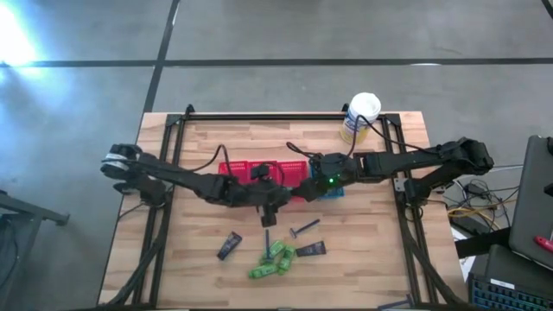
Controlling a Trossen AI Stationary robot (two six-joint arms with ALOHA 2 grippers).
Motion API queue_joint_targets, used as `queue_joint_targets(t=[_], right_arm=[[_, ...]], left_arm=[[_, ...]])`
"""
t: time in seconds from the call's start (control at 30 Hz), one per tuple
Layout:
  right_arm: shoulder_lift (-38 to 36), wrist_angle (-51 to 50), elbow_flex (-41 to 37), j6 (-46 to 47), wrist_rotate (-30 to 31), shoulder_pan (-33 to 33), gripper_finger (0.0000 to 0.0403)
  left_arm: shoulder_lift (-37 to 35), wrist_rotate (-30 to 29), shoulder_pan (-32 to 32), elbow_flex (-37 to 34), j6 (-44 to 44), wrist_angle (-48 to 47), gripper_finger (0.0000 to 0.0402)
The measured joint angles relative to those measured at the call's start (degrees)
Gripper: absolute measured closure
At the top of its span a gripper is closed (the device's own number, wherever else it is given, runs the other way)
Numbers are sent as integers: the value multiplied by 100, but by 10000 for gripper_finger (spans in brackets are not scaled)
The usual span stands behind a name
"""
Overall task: Pick & Place Travel size toiletries
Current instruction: Put the black deodorant into the blue bin
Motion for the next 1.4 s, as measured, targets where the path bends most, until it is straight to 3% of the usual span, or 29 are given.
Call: queue_joint_targets(t=[0.33, 0.83, 1.4], right_arm=[[192, 45, 62, 371, 131, 0, 35], [723, -44, 525, 404, 146, 0, 41], [713, -48, 455, 598, 221, 0, 200]], left_arm=[[-2, 376, 155, 2, 299, 548, 190], [0, 464, 192, 0, 391, 278, 190], [-2, 477, 188, 0, 397, 271, 183]])
